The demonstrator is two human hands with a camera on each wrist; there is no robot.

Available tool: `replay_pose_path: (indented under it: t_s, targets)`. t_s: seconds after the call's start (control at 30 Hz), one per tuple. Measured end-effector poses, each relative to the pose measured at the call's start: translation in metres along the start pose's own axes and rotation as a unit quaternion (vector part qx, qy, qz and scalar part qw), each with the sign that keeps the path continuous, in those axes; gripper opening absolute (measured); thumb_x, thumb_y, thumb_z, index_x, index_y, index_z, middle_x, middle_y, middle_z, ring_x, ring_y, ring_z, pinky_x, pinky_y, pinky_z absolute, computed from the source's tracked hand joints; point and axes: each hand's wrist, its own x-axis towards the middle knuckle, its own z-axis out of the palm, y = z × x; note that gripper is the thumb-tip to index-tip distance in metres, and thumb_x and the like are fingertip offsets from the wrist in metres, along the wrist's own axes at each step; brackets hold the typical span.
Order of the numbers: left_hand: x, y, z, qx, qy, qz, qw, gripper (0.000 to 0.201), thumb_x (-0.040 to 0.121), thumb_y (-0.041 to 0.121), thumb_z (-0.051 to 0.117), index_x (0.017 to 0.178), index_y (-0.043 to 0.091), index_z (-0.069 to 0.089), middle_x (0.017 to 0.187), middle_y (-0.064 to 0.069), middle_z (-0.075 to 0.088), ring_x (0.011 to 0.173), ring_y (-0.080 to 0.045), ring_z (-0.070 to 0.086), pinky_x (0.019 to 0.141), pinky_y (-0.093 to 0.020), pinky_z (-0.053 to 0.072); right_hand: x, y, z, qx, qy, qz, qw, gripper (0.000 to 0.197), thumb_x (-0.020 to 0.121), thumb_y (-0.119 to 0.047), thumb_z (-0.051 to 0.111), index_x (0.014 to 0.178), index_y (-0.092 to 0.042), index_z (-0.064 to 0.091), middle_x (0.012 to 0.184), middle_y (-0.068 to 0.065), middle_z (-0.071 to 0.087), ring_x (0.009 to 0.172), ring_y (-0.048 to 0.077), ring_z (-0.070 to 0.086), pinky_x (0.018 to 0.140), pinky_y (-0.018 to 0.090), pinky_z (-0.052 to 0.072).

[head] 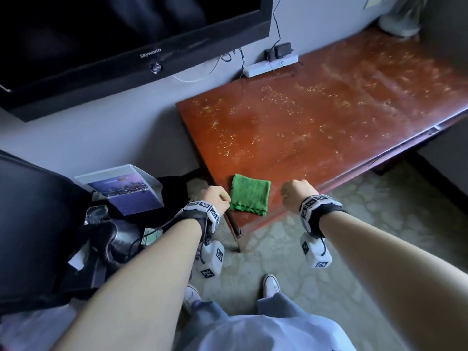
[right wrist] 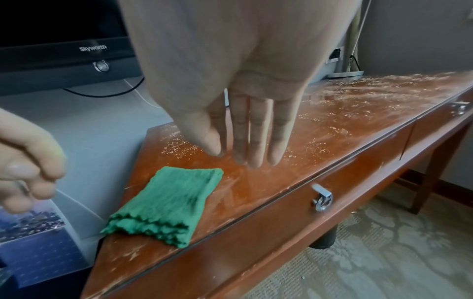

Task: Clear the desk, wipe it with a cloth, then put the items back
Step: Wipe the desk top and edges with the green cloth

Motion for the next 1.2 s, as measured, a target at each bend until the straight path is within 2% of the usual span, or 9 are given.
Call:
replay_pose_path:
  t_s: [0.2, 0.33, 0.43, 0.57, 0.63, 0.7, 0.77, 1.07, 1.2]
  targets:
    - [0.012, 0.035, 0.009, 0.005, 0.029, -0.016, 0.999, 0.025, 0.083, 0.012, 0.059, 0.07, 0.031, 0.068, 0.075, 0.015, 0.065, 0.088, -0.017, 0.067, 0.077, -0.024, 0.053, 0.023, 0.014, -0.018, 0.009, 0.003, -0.03, 1.0, 0.033, 0.086, -0.01, 0.054, 0.112, -0.02, 0.071, 0.107, 0.013, 0.069, 0.088, 0.031, 0.068, 0.077, 0.036, 0.059]
    - [0.027, 0.046, 0.008, 0.019, 0.031, 0.014, 0.999, 0.025, 0.09, 0.005, 0.056, 0.097, 0.019, 0.077, 0.102, 0.0, 0.074, 0.098, -0.022, 0.066, 0.076, -0.02, 0.045, 0.042, 0.008, -0.013, 0.018, -0.005, -0.034, 0.999, 0.03, 0.089, -0.013, 0.057, 0.117, -0.019, 0.067, 0.108, 0.015, 0.068, 0.09, 0.033, 0.067, 0.076, 0.035, 0.056]
    - [0.049, 0.049, 0.012, 0.053, 0.045, 0.051, 0.996, 0.028, 0.092, 0.002, 0.055, 0.112, 0.013, 0.071, 0.117, -0.006, 0.068, 0.108, -0.024, 0.061, 0.084, -0.021, 0.043, 0.059, -0.004, -0.003, 0.024, -0.006, -0.046, 0.999, 0.029, 0.092, -0.02, 0.06, 0.121, -0.016, 0.061, 0.111, 0.013, 0.067, 0.095, 0.033, 0.065, 0.08, 0.038, 0.057]
    - [0.082, 0.047, 0.02, 0.102, 0.023, 0.116, 0.988, 0.033, 0.092, -0.003, 0.054, 0.12, 0.012, 0.062, 0.126, -0.006, 0.055, 0.111, -0.021, 0.051, 0.071, -0.014, 0.022, 0.08, -0.019, 0.011, 0.031, -0.01, -0.038, 0.999, 0.036, 0.091, -0.019, 0.062, 0.127, -0.017, 0.055, 0.12, 0.009, 0.057, 0.104, 0.032, 0.06, 0.084, 0.038, 0.054]
    - [0.096, 0.045, 0.024, 0.113, 0.002, 0.135, 0.984, 0.037, 0.091, -0.004, 0.057, 0.123, 0.013, 0.06, 0.129, -0.005, 0.054, 0.113, -0.021, 0.049, 0.076, -0.015, 0.025, 0.088, -0.023, 0.018, 0.028, -0.024, -0.03, 0.999, 0.041, 0.09, -0.018, 0.063, 0.129, -0.017, 0.051, 0.121, 0.009, 0.051, 0.104, 0.034, 0.059, 0.084, 0.041, 0.054]
    - [0.107, 0.042, 0.026, 0.151, -0.012, 0.149, 0.977, 0.04, 0.089, 0.003, 0.063, 0.125, 0.02, 0.059, 0.131, -0.001, 0.055, 0.116, -0.021, 0.049, 0.092, -0.026, 0.037, 0.095, -0.027, 0.024, 0.01, -0.037, -0.025, 0.999, 0.044, 0.089, -0.018, 0.065, 0.129, -0.015, 0.049, 0.118, 0.01, 0.048, 0.103, 0.035, 0.059, 0.083, 0.045, 0.055]
    - [0.115, 0.039, 0.028, 0.2, -0.027, 0.158, 0.967, 0.043, 0.089, 0.01, 0.068, 0.127, 0.026, 0.056, 0.13, 0.003, 0.055, 0.117, -0.021, 0.05, 0.096, -0.034, 0.04, 0.099, -0.029, 0.029, -0.007, -0.04, -0.022, 0.999, 0.043, 0.088, -0.018, 0.067, 0.127, -0.013, 0.047, 0.113, 0.01, 0.047, 0.101, 0.035, 0.058, 0.079, 0.045, 0.055]
    - [0.131, 0.025, 0.04, 0.243, -0.065, 0.18, 0.951, 0.047, 0.086, 0.006, 0.069, 0.126, 0.024, 0.053, 0.125, -0.002, 0.049, 0.113, -0.021, 0.047, 0.094, -0.037, 0.038, 0.103, -0.027, 0.042, -0.003, -0.043, -0.002, 0.999, 0.043, 0.086, -0.018, 0.072, 0.12, -0.01, 0.047, 0.113, 0.011, 0.046, 0.103, 0.034, 0.058, 0.075, 0.04, 0.051]
    - [0.132, 0.024, 0.042, 0.235, -0.05, 0.18, 0.954, 0.036, 0.084, 0.004, 0.067, 0.113, 0.024, 0.058, 0.115, -0.002, 0.049, 0.109, -0.022, 0.045, 0.086, -0.033, 0.035, 0.101, -0.03, 0.044, -0.008, -0.023, 0.002, 1.0, 0.035, 0.085, -0.011, 0.069, 0.114, -0.009, 0.051, 0.111, 0.011, 0.046, 0.101, 0.033, 0.055, 0.07, 0.037, 0.048]
